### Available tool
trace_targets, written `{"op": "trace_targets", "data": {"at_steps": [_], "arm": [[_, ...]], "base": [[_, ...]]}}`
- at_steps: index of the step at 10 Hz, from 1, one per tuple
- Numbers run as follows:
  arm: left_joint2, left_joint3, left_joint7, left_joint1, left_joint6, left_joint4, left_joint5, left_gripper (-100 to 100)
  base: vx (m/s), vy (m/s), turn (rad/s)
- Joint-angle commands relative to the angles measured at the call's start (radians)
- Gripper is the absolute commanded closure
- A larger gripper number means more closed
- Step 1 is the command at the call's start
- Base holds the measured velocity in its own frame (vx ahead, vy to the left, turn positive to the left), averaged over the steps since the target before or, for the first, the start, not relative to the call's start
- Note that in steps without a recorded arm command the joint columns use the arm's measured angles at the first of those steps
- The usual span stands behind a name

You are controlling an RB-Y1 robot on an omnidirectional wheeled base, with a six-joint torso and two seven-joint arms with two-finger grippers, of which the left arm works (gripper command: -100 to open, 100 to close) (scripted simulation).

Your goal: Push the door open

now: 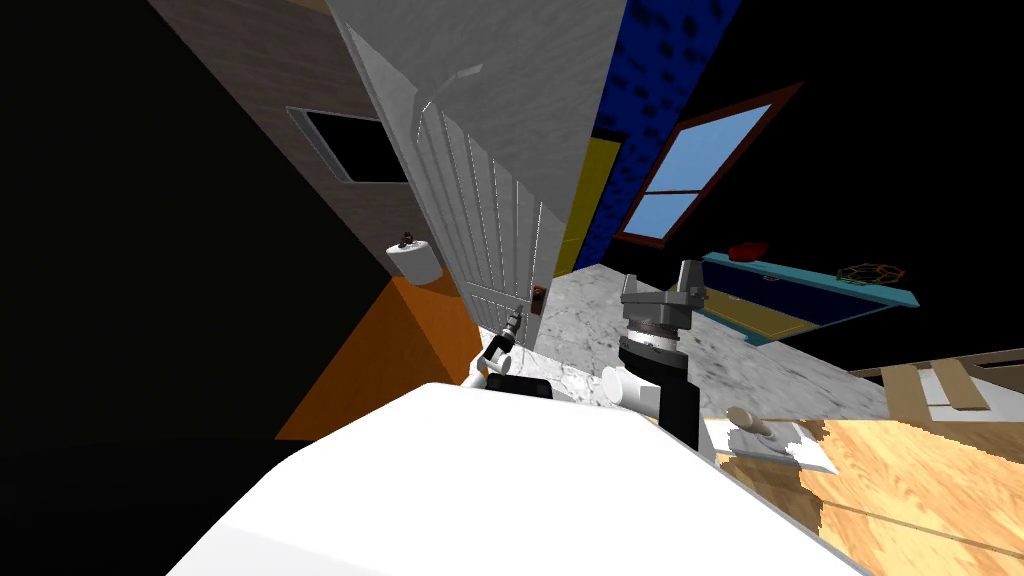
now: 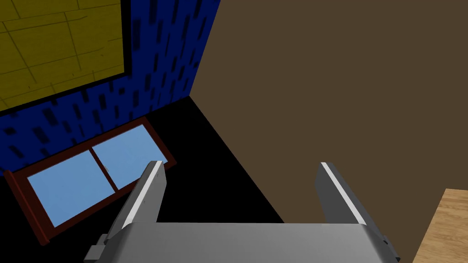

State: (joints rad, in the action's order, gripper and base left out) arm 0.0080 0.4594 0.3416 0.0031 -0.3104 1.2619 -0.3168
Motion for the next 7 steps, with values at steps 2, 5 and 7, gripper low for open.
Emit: {"op": "trace_targets", "data": {"at_steps": [2,5,7], "arm": [[-0.046,0.049,0.029,0.028,0.011,0.038,-0.020,-100],[-0.012,0.042,0.022,0.013,0.001,0.015,-0.019,-100],[0.010,0.035,0.019,0.005,0.001,0.008,-0.018,-100]], "base": [[-0.114,-0.019,0.148],[-0.005,-0.021,0.002],[0.215,-0.007,-0.014]]}}
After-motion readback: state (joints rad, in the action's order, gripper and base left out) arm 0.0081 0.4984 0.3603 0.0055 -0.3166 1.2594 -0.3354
